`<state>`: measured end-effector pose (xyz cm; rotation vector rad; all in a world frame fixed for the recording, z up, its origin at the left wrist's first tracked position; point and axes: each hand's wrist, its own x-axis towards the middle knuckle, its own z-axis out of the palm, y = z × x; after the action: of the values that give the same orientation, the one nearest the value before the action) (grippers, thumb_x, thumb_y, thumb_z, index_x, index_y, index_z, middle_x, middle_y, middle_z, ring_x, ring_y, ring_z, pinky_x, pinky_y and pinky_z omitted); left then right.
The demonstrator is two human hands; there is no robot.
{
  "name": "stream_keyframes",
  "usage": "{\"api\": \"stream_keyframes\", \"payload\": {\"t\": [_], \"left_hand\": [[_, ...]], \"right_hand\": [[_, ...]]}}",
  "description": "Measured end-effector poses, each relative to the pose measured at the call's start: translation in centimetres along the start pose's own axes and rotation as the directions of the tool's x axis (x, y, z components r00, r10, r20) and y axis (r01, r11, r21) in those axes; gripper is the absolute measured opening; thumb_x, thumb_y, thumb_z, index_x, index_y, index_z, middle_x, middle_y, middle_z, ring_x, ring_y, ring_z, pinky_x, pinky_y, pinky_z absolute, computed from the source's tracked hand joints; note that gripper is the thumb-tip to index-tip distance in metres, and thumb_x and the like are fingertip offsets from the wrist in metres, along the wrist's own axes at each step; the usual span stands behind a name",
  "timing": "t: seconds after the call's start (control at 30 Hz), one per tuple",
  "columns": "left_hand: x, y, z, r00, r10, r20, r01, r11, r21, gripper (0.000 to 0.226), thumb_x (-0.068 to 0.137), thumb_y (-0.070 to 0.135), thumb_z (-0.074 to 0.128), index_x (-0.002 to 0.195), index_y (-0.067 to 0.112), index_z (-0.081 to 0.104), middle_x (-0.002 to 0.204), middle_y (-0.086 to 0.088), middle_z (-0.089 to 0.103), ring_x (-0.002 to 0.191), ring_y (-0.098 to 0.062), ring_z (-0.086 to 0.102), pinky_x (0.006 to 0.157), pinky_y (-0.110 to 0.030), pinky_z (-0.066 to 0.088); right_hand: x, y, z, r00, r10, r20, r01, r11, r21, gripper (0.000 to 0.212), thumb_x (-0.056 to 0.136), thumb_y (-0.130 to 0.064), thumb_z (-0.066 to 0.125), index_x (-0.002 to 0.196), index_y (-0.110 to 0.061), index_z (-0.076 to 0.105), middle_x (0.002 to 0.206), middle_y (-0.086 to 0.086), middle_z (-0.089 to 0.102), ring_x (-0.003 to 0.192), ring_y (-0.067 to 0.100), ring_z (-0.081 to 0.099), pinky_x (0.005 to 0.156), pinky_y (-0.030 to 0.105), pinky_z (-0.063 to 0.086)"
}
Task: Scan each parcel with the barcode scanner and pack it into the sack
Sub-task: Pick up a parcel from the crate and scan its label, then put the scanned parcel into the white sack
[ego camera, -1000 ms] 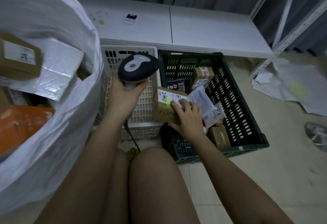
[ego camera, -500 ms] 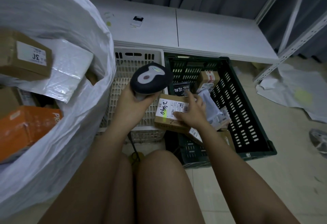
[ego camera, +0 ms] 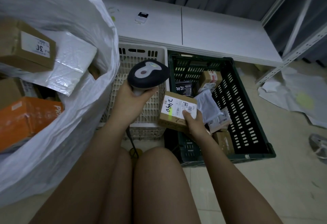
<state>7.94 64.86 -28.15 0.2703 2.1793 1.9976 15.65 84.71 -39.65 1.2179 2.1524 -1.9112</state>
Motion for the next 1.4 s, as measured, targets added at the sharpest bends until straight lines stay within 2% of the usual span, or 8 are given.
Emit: {"api": "stream_keyframes", "payload": {"t": [0.2, 0.4, 0.53, 0.73, 0.97, 1.07, 1.2, 1.4], "left_hand": [[-0.3, 0.0, 0.3, 1.000, -0.014, -0.008, 0.014, 1.000, 0.014, 0.046, 0.083, 0.007, 0.072, 0.121, 0.023, 0.052, 0.103, 0.021, 0.057, 0.082, 0.027, 0.051, 0.071, 0.005, 0.039], [-0.3, -0.1, 0.6, 1.000, -0.021, -0.017, 0.021, 0.999, 0.025, 0.052, 0.082, 0.008, 0.073, 0.129, 0.015, 0.053, 0.111, 0.011, 0.059, 0.090, 0.018, 0.051, 0.072, 0.004, 0.041], [-0.3, 0.0, 0.7, 1.000, -0.018, -0.011, 0.018, 1.000, 0.022, 0.054, 0.082, 0.005, 0.072, 0.131, 0.012, 0.052, 0.116, 0.006, 0.060, 0.091, 0.013, 0.054, 0.073, 0.004, 0.041], [-0.3, -0.1, 0.8, 0.999, -0.036, -0.005, 0.037, 0.998, 0.057, 0.053, 0.081, 0.010, 0.074, 0.129, 0.016, 0.054, 0.116, 0.007, 0.060, 0.105, -0.004, 0.055, 0.077, -0.003, 0.040], [-0.4, -0.2, 0.7, 0.999, -0.045, -0.001, 0.045, 0.996, 0.071, 0.049, 0.081, 0.011, 0.075, 0.125, 0.019, 0.055, 0.111, 0.010, 0.061, 0.100, 0.000, 0.057, 0.078, -0.006, 0.041], [-0.2, -0.5, 0.6, 0.999, -0.041, 0.018, 0.040, 0.997, 0.061, 0.050, 0.082, 0.011, 0.074, 0.127, 0.018, 0.055, 0.114, 0.009, 0.062, 0.099, 0.002, 0.057, 0.076, -0.004, 0.041], [0.0, -0.7, 0.5, 0.998, -0.044, 0.047, 0.041, 0.997, 0.064, 0.053, 0.082, 0.013, 0.074, 0.131, 0.015, 0.055, 0.117, 0.006, 0.063, 0.103, -0.002, 0.058, 0.082, -0.010, 0.044], [-0.1, -1.0, 0.8, 0.995, -0.043, 0.094, 0.037, 0.997, 0.061, 0.051, 0.082, 0.011, 0.074, 0.129, 0.017, 0.055, 0.109, 0.014, 0.062, 0.094, 0.013, 0.055, 0.074, 0.000, 0.044]], "right_hand": [[-0.6, 0.1, -0.1, 0.993, 0.080, 0.089, -0.089, 0.990, 0.110, 0.056, 0.096, -0.027, 0.048, 0.147, -0.028, 0.025, 0.135, 0.004, 0.049, 0.115, 0.023, 0.053, 0.098, 0.047, 0.048], [-1.4, 0.9, -1.7, 0.995, 0.063, -0.074, -0.033, 0.934, 0.355, 0.049, 0.072, -0.034, 0.080, 0.116, -0.030, 0.058, 0.123, 0.008, 0.061, 0.105, 0.022, 0.064, 0.090, 0.045, 0.056], [-2.3, 0.2, -2.3, 0.935, -0.252, -0.248, 0.300, 0.936, 0.182, 0.038, 0.081, -0.026, 0.079, 0.113, -0.028, 0.058, 0.114, 0.001, 0.065, 0.101, 0.015, 0.065, 0.081, 0.030, 0.058], [-2.3, -0.5, -1.5, 0.799, -0.561, -0.216, 0.516, 0.825, -0.231, 0.048, 0.082, -0.048, 0.067, 0.122, -0.023, 0.064, 0.117, -0.006, 0.065, 0.107, 0.011, 0.061, 0.089, 0.038, 0.054], [-2.3, -0.3, -0.2, 0.914, -0.360, -0.189, 0.364, 0.931, -0.015, 0.036, 0.088, -0.023, 0.065, 0.124, -0.025, 0.065, 0.114, -0.005, 0.066, 0.110, 0.015, 0.062, 0.095, 0.038, 0.054], [-2.7, -1.7, -0.8, 0.875, -0.388, -0.290, 0.427, 0.901, 0.083, 0.026, 0.087, -0.021, 0.071, 0.109, -0.033, 0.064, 0.109, -0.013, 0.063, 0.106, 0.009, 0.061, 0.094, 0.038, 0.054], [-2.3, -2.5, -2.0, 0.780, -0.536, -0.322, 0.544, 0.836, -0.073, 0.032, 0.084, -0.030, 0.074, 0.114, -0.029, 0.065, 0.129, -0.007, 0.056, 0.124, 0.013, 0.050, 0.103, 0.040, 0.047], [-2.1, -0.5, -1.9, 0.771, -0.621, -0.138, 0.573, 0.772, -0.275, 0.045, 0.083, -0.041, 0.070, 0.127, -0.034, 0.061, 0.137, 0.002, 0.049, 0.131, 0.024, 0.043, 0.105, 0.045, 0.044]]}}
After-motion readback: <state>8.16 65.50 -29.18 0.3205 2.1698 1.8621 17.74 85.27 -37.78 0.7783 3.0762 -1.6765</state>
